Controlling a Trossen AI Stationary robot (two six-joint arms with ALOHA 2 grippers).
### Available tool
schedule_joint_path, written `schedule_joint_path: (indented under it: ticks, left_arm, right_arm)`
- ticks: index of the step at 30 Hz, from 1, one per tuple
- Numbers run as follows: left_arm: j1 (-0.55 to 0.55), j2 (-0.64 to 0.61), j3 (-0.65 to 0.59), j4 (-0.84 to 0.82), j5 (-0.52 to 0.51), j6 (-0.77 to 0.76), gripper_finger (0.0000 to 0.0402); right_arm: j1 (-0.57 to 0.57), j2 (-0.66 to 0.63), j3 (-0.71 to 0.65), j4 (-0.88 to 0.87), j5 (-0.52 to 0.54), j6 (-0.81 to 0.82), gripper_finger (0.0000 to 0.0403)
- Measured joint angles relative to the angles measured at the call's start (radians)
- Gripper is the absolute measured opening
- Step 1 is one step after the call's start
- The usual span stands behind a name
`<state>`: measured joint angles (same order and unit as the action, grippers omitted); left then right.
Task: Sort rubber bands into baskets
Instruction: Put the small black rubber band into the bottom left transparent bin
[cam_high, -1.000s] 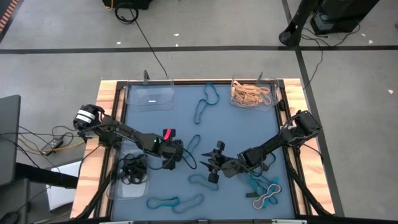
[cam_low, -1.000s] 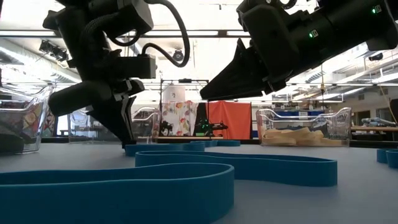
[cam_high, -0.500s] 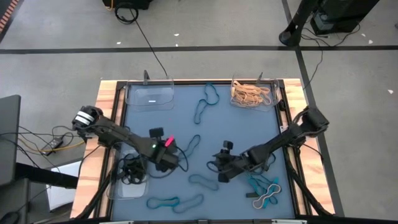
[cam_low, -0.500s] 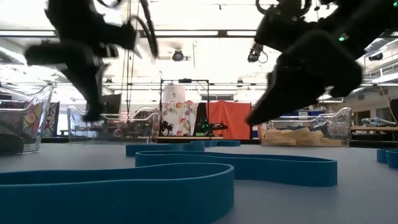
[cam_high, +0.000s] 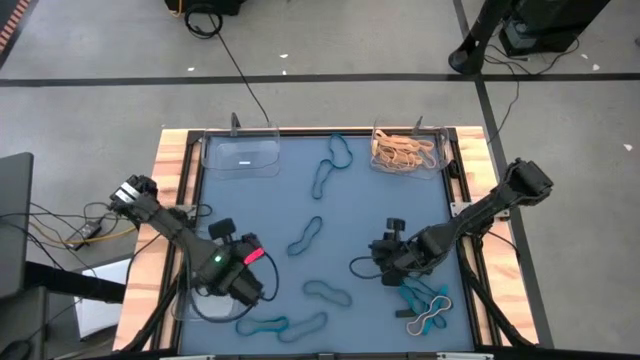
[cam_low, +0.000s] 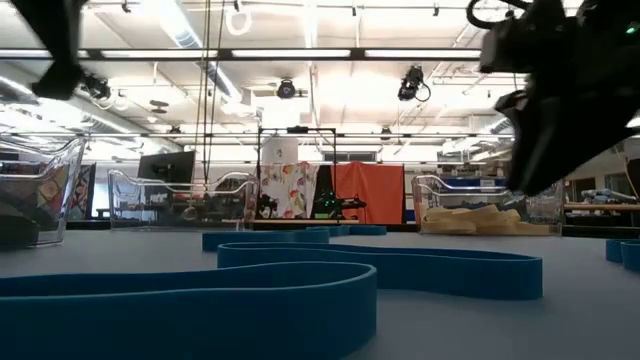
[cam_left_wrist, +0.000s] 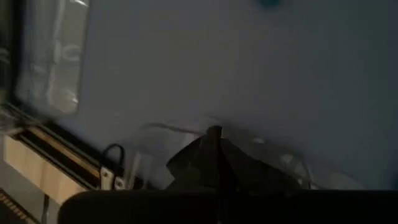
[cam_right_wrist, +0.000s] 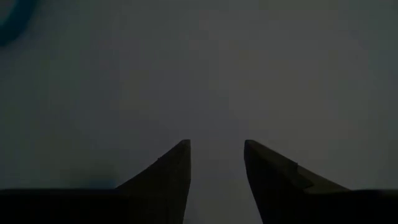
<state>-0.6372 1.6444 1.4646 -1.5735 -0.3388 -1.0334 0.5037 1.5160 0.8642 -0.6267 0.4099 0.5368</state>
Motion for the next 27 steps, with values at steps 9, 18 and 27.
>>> schedule_joint_path:
  ticks: [9,18,27]
  left_arm:
    - [-0.026,-0.005,-0.136,0.013,0.171,-0.046,0.0004]
    - [-0.026,-0.112,-0.354,0.184,0.330,-0.033,0.0004]
    - [-0.027,-0.242,-0.442,0.195,0.244,-0.194,0.0077]
  right_arm:
    - [0.002,-0.113,0.000,-0.167,-0.150,0.077,0.0156]
    - [0.059,-0.139,0.000,-0.459,-0.340,0.251,0.0158]
    - [0.154,-0.138,-0.004,-0.532,-0.453,0.411,0.0160]
